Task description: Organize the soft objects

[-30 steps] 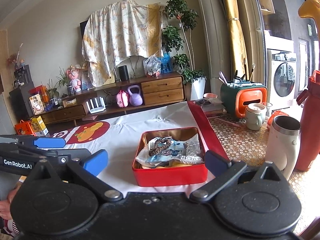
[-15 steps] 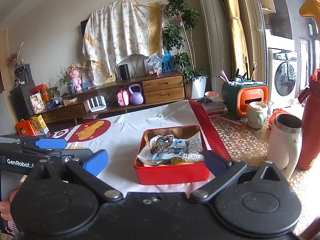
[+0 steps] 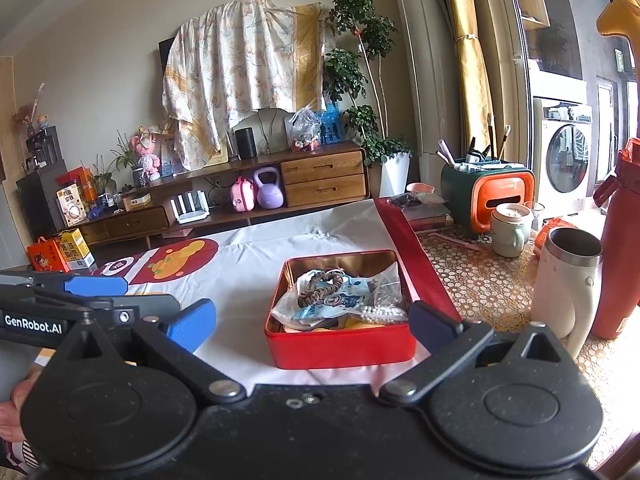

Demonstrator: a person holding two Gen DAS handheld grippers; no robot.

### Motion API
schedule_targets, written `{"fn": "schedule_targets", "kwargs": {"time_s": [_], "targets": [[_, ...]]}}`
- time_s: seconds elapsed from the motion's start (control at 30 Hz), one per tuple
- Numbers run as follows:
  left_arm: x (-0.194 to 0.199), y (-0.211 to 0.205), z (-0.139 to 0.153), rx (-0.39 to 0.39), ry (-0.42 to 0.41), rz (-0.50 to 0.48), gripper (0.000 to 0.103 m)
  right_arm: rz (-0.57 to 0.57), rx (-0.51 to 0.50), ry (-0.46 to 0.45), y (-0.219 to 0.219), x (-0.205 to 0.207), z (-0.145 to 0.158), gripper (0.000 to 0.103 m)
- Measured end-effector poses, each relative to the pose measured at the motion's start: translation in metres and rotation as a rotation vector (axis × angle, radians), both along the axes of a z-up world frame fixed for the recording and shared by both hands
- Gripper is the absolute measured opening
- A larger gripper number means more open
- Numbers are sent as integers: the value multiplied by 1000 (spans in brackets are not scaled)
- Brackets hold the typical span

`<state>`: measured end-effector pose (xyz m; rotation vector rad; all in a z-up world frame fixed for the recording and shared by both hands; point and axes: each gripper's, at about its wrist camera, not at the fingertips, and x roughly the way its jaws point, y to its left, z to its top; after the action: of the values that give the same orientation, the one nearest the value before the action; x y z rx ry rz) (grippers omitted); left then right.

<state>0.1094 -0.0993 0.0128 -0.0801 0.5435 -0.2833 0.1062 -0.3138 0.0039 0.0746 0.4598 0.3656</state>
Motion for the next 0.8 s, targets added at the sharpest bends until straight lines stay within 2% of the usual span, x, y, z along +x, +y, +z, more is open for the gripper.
{"fn": "schedule_targets", "kwargs": {"time_s": [0.8], "targets": [[-6,1,-1,-1,-20,2,103,3,-4,-2,1,1,-1,103]]}}
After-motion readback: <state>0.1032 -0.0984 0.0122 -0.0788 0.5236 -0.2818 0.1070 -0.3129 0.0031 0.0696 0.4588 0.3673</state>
